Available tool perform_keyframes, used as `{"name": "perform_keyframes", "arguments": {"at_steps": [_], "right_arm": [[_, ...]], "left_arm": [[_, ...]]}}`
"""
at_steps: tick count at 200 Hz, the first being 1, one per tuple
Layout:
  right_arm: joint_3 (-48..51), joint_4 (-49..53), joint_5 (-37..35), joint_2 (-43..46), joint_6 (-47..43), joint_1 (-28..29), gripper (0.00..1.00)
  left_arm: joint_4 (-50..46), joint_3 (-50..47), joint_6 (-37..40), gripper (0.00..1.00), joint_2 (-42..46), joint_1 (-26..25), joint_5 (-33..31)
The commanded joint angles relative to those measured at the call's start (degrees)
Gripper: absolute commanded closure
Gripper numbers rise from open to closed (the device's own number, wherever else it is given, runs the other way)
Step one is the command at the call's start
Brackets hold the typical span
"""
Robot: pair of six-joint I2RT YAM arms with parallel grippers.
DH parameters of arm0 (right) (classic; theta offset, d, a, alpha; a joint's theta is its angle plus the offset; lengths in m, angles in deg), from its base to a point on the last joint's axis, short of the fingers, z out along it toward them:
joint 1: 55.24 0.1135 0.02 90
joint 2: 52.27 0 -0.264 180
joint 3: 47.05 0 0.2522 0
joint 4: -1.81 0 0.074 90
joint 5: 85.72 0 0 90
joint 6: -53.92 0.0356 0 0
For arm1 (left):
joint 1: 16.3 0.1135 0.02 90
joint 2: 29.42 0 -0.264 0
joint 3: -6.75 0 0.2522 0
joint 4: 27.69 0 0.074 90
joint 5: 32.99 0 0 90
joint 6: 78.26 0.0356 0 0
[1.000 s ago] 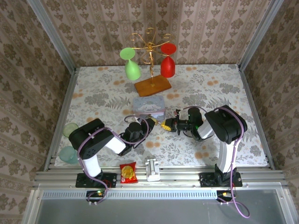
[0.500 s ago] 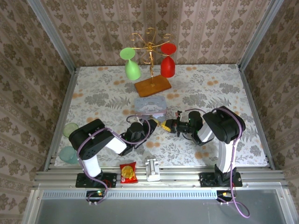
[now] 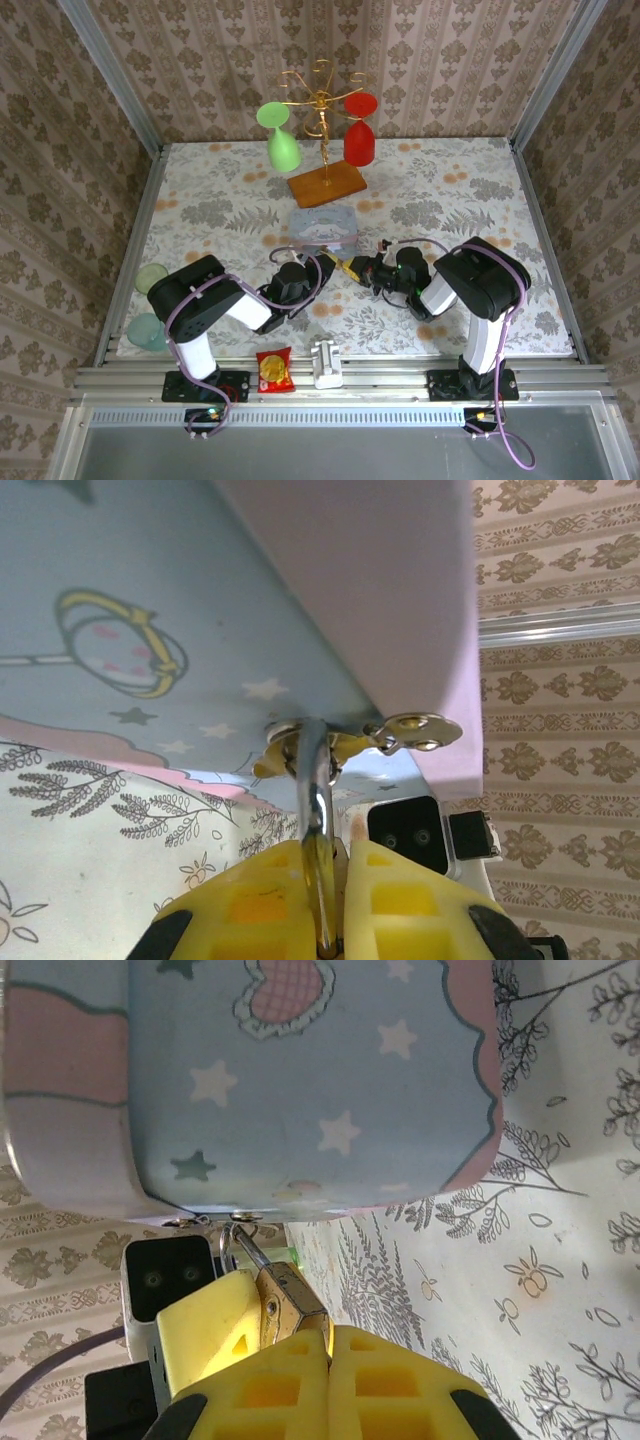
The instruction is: Unlock the padlock with the key
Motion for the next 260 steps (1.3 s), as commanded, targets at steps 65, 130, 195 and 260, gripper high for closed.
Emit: {"name": "perform_keyframes", "arguments": {"at_steps": [65,130,195,260], "right_arm": [[3.4,0.3,-3.5,3.8,0.6,1.0,0.66],[3.7,14.5,-6.4,13.3,-5.4,0.6,0.76],[3.1,21.2,-7.1,16.6,-8.9,0.7,0.81],[1.8,15.9,-6.0,12.8,-6.9,0.9,0.99]], "left_arm": [[8.5,0.3,4.6,1.00,-1.2,-2.3,5.5],[8.7,-0.4,4.8,1.00,-4.2,-2.6,4.6],[8.8,0.4,3.8,1.00,-4.2,-2.4,5.7],[8.8,-0.3,4.0,1.00,-5.1,-3.0,4.9]]}}
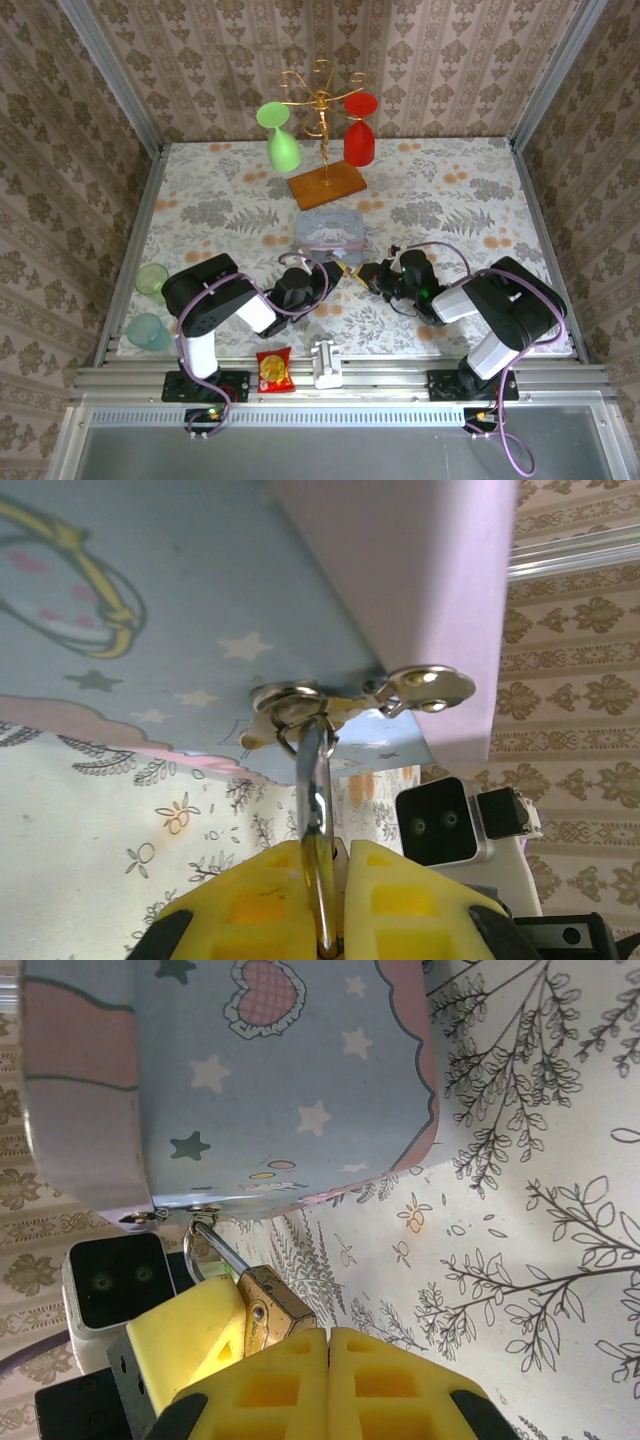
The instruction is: Unlock the padlock with the key
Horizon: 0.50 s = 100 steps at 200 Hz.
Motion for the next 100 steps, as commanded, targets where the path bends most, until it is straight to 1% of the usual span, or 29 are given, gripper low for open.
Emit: {"name": "perform_keyframes", "arguments": {"at_steps": [1,9,37,75,92,100], "right_arm": [[-1.4,-3.7,-0.6,-0.8,0.3,0.4,0.99],[-1.0,-3.5,-0.6,-0.8,-0.2,0.4,1.00],[0.8,-2.0,-0.7,-1.0,-1.3,0.6,1.00],[1.8,-0.2,-1.1,-2.8,-1.9,1.4,1.00],[1.7,-1.2,-0.8,-4.8,-1.6,2.0,1.00],[1.7,-2.5,-0.7,-5.8,-1.1,2.1,1.00]], "left_arm": [[2.5,-0.1,1.4,1.00,-0.3,-1.0,1.3],[2.5,-0.5,1.6,1.00,-0.5,-0.9,1.0],[2.5,0.1,1.4,0.91,-3.0,-1.0,1.7],[2.7,0.6,1.9,0.90,-5.1,-0.5,1.4],[2.7,1.1,2.4,0.85,-5.5,-0.2,2.0],[2.7,1.3,2.5,0.84,-5.7,-0.1,2.4]]}}
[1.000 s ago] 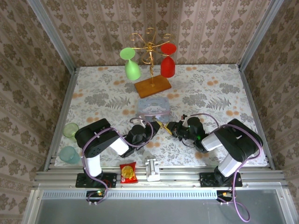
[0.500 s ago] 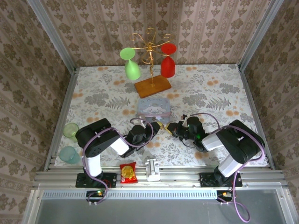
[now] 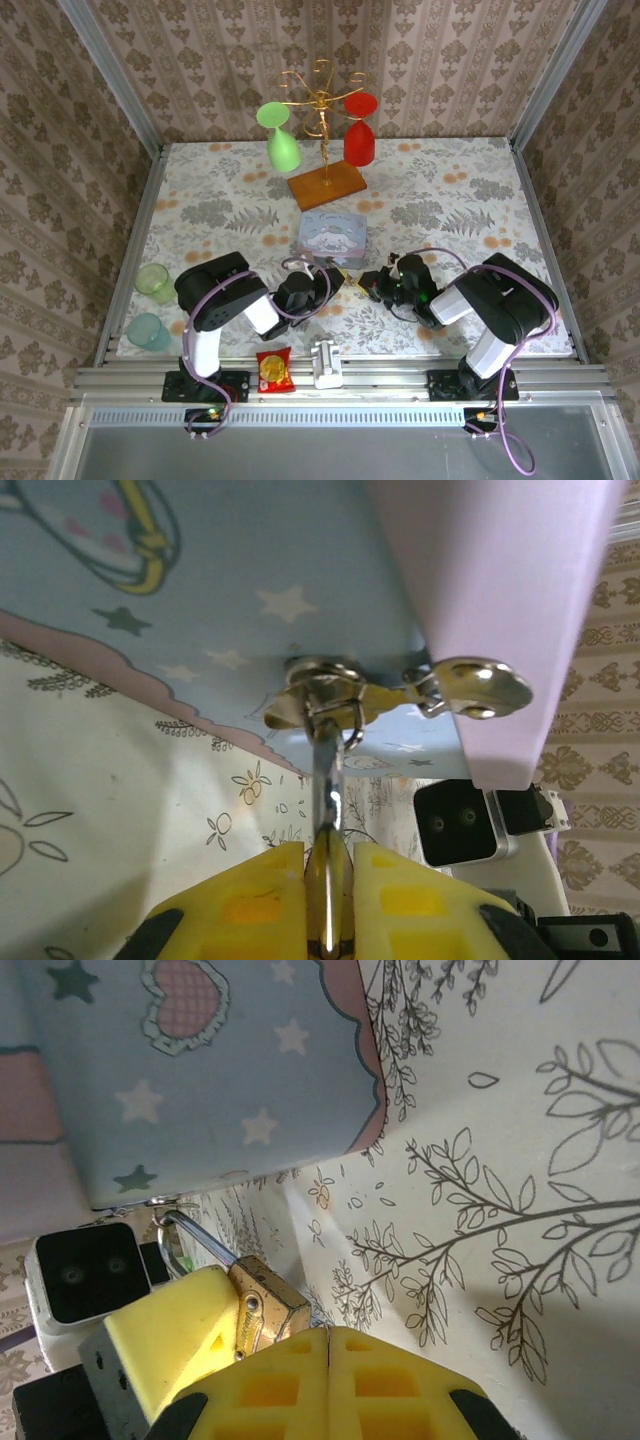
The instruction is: Unlock the padlock with the key
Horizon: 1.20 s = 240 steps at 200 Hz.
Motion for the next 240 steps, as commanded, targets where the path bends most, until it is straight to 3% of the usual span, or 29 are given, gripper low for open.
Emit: {"name": "perform_keyframes", "arguments": {"at_steps": [1,27,48,87,111,132,197,205,221,240], "right_arm": [[0.3,-2.7,-0.1,-2.9,-0.5,1.0,1.00],[0.6,-7.1,0.2,-5.9,1.4,1.0,1.00],[0.7,-9.4,0.6,-7.5,2.2,1.3,1.00],[1.1,-9.7,0.3,-6.7,2.7,1.7,1.00],[1.4,-7.4,-0.4,-4.1,1.9,1.8,1.00],[0.6,-3.2,-0.5,-1.2,0.1,2.1,1.00],[-2.4,15.3,-2.4,9.4,-7.7,2.0,1.00],[-2.6,17.5,-2.4,10.4,-8.7,1.9,0.92],[-2.1,20.2,-2.5,11.9,-10.4,1.3,0.63],[-1.3,21.4,-1.1,13.2,-15.1,-0.9,0.55]], "left_arm": [[1.1,1.4,1.5,0.84,-1.2,0.3,1.2],[0.9,1.4,1.8,0.73,-1.8,0.6,1.1],[1.1,1.4,1.9,0.76,-2.5,1.0,1.1],[0.9,2.1,3.6,0.66,-3.2,1.5,1.7],[0.9,2.4,3.7,0.68,-3.7,1.6,1.8],[0.9,2.8,3.5,0.84,-4.3,1.8,2.7],[0.9,2.2,3.1,0.87,-3.4,2.2,3.3],[1.0,2.2,2.7,0.90,-3.4,2.3,3.6],[0.9,2.2,2.2,0.92,-2.5,2.3,3.5],[0.9,2.6,2.0,0.96,-1.1,2.4,3.9]]}}
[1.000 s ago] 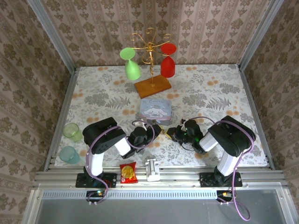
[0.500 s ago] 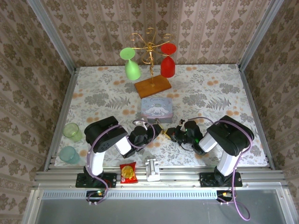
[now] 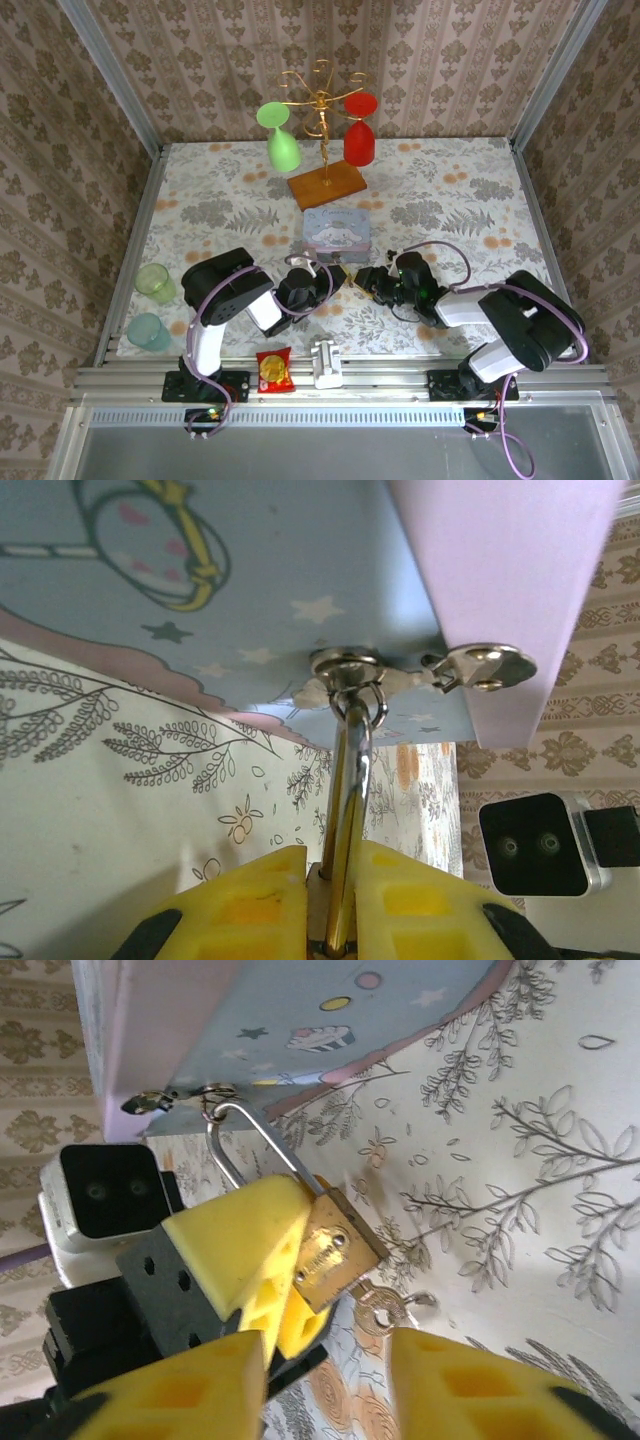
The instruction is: Unlock the padlock with the key
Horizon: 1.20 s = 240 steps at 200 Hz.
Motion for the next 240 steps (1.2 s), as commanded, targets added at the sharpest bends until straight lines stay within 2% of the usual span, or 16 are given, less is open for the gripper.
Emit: {"name": "perform_keyframes", "arguments": {"at_steps": [1,29,60,80,131,165,197,224,240], "right_arm": [[0.4,6.4,0.1,2.0,-7.4,-2.0,0.55],[0.3,-0.2,8.3,1.0,-12.9,-4.3,0.55],[-0.8,-4.3,11.9,-1.5,-17.3,-4.8,0.57],[-4.2,-0.5,16.3,-3.5,-21.3,-5.4,0.61],[-5.0,4.2,14.6,-4.2,-25.2,-5.3,0.61],[-7.0,11.9,11.5,-3.6,-29.0,-5.2,0.62],[-6.7,5.8,14.0,-5.3,-26.6,-4.9,0.64],[-6.0,-5.5,17.9,-9.6,-22.1,-4.6,0.71],[-6.0,-8.2,17.9,-11.4,-20.4,-4.6,0.76]], "left_arm": [[-1.3,0.7,-1.0,0.96,2.0,0.6,0.8],[-1.3,1.4,-2.5,0.97,3.2,0.6,1.8],[-1.3,1.0,-3.6,0.98,3.9,-0.1,1.2],[-1.2,0.2,-4.4,0.98,4.1,-0.7,0.4],[-1.2,0.9,-4.2,0.99,5.6,-0.6,0.4],[-1.2,0.4,-4.3,0.99,6.3,-0.6,0.5],[-1.2,0.6,-4.8,0.99,6.2,-0.6,1.0],[-1.1,0.8,-4.5,0.99,5.9,-0.5,1.1],[-1.1,0.6,-4.2,0.99,6.1,-0.3,1.0]]}}
